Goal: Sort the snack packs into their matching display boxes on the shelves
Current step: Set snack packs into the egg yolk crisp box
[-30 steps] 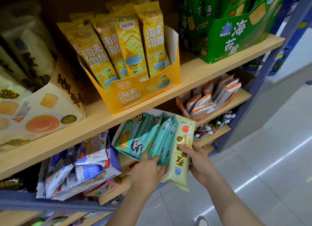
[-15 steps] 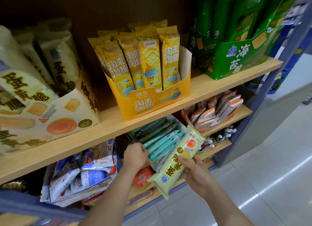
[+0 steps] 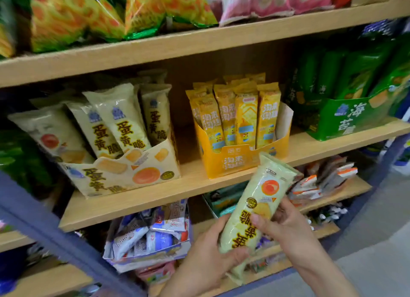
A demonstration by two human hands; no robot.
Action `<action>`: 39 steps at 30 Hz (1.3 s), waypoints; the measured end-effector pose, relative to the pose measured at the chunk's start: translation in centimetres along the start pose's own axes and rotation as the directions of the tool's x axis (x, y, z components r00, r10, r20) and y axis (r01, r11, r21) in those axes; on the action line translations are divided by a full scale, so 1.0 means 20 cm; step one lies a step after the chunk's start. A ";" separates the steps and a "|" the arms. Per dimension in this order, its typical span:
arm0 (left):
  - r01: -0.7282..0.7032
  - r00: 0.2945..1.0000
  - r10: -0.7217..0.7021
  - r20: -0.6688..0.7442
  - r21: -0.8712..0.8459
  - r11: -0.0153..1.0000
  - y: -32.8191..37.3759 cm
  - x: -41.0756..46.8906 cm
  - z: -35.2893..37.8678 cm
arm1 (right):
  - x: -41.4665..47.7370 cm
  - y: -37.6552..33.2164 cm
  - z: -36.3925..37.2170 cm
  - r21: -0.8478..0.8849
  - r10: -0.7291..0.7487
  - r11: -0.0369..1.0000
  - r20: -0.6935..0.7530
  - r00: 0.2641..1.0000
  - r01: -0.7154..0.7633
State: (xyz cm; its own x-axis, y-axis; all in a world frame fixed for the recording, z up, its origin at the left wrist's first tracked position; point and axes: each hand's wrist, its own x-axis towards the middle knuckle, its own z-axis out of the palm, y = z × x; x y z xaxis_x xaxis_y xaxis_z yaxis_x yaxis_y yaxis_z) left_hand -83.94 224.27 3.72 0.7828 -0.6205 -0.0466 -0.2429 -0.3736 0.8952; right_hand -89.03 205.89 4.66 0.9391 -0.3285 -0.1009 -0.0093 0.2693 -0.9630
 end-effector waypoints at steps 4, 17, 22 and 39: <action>-0.043 0.981 0.020 -0.194 -0.116 0.992 0.11 -0.12 -0.19 | -0.04 -0.18 0.23 -0.006 -0.085 0.996 0.201 0.976 0.088; 0.425 0.744 0.211 -0.634 0.693 0.583 0.27 -0.03 -0.90 | 0.08 -0.33 0.43 -0.027 -0.248 0.966 0.198 0.948 0.259; 0.373 0.759 0.242 -0.605 0.708 0.600 0.19 -0.04 -0.92 | 0.13 -0.42 0.41 0.019 -0.297 0.954 0.211 0.931 0.300; 0.295 0.733 0.247 -0.634 0.623 0.725 0.24 -0.51 -0.75 | 0.04 -0.74 0.62 0.054 -0.615 0.782 0.227 0.755 0.620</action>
State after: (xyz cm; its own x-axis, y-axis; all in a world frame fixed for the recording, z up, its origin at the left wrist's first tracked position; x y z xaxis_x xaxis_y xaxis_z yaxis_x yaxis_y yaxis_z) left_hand -84.48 239.13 15.23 0.8770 -0.1093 0.4678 -0.3017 -0.8831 0.3593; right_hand -83.96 212.84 21.87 0.7931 -0.2078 0.5725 0.5939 0.0557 -0.8026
